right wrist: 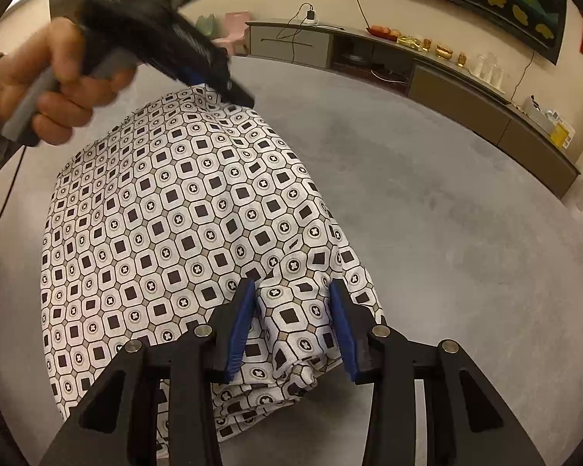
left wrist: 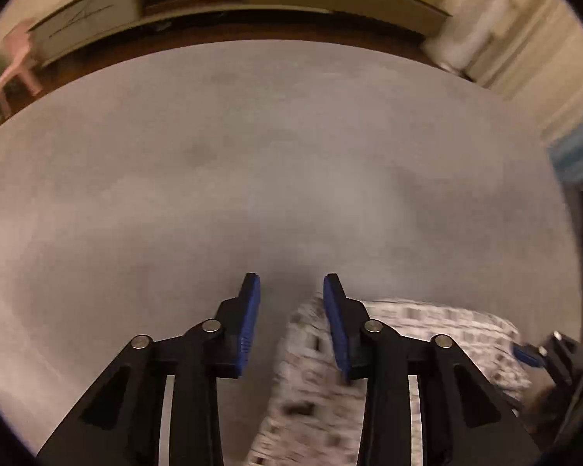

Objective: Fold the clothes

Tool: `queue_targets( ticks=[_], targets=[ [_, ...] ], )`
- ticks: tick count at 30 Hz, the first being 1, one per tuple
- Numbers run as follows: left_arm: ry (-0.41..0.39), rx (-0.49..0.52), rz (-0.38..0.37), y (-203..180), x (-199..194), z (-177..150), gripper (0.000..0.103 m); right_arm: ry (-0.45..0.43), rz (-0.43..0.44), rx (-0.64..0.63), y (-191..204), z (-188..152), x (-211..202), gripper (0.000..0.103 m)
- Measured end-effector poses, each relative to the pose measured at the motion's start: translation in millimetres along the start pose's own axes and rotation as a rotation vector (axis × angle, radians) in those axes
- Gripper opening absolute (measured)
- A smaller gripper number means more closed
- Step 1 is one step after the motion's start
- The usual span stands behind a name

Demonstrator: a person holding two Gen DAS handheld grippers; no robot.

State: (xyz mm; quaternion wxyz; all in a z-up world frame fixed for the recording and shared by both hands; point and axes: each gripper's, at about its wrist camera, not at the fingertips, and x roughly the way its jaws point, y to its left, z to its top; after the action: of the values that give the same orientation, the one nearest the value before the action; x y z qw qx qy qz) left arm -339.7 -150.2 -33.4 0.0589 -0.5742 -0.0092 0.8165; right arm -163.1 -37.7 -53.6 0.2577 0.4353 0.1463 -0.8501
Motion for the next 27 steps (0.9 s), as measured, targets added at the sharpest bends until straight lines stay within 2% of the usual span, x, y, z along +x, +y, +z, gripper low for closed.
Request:
queue_targets(
  ticks=[1,2,4,6,8,10,12,13,16,17,19,20,21,23,24,25,27],
  targets=[
    [-0.006,-0.028,0.054,10.8,1.7,1.8,0.021,-0.001,0.005,-0.001,-1.3,-5.4,-1.3,0.041],
    [-0.03,-0.059,0.073,25.8,-5.0,-0.9,0.021,0.003,0.011,0.001,-2.6,-7.5,-3.9,0.041],
    [-0.082,-0.133,-0.002,51.6,-27.7,-10.4,0.02,0.01,0.023,0.025,-15.9,-7.2,-7.0,0.041],
    [-0.15,-0.11,-0.078,55.9,-60.8,-29.8,0.021,0.017,0.034,0.052,-30.6,-6.5,-9.6,0.043],
    [-0.185,-0.021,-0.185,37.7,-84.1,-56.6,0.028,-0.017,-0.04,0.082,-39.5,-3.0,-20.7,0.046],
    [-0.159,0.085,-0.219,11.9,-87.6,-87.8,0.029,-0.094,-0.093,0.112,-37.4,1.1,-47.3,0.048],
    [-0.133,0.186,-0.25,-13.1,-90.6,-118.4,0.029,-0.134,-0.023,0.136,-27.3,0.4,-72.8,0.048],
    [-0.115,0.173,-0.239,-12.4,-81.3,-125.1,0.029,-0.151,0.018,0.146,-21.8,-0.3,-85.0,0.048],
    [-0.066,0.132,-0.207,-10.1,-54.0,-145.1,0.029,0.027,0.167,0.046,14.0,-28.3,-78.2,0.044],
    [-0.102,0.082,-0.229,-4.9,-54.0,-149.0,0.029,0.061,0.16,0.029,15.8,-34.2,-72.2,0.04],
    [-0.088,0.036,-0.215,-9.7,-54.1,-147.8,0.029,0.104,0.104,0.009,12.0,-43.1,-58.8,0.039],
    [-0.076,0.014,-0.209,-16.8,-53.2,-145.0,0.029,0.104,0.04,0.027,-0.7,-40.7,-57.3,0.035],
    [-0.065,0.021,-0.2,-28.5,-52.0,-142.2,0.034,0.097,-0.038,0.056,-17.2,-36.0,-57.6,0.033],
    [-0.049,0.1,-0.174,-53.3,-50.7,-135.9,0.034,0.099,-0.298,0.057,-48.8,-30.5,-49.9,0.035],
    [-0.051,0.128,-0.156,-61.4,-52.8,-131.8,0.034,0.091,-0.325,0.115,-69.3,-30.4,-48.5,0.036],
    [-0.056,0.155,-0.14,-69.1,-55.4,-127.9,0.034,0.078,-0.287,0.207,-89.7,-33.1,-51.8,0.036],
    [-0.131,0.176,-0.159,-69.6,-76.1,-123.5,0.034,0.04,-0.214,0.355,-114.0,-43.0,-76.2,0.036]
  ],
)
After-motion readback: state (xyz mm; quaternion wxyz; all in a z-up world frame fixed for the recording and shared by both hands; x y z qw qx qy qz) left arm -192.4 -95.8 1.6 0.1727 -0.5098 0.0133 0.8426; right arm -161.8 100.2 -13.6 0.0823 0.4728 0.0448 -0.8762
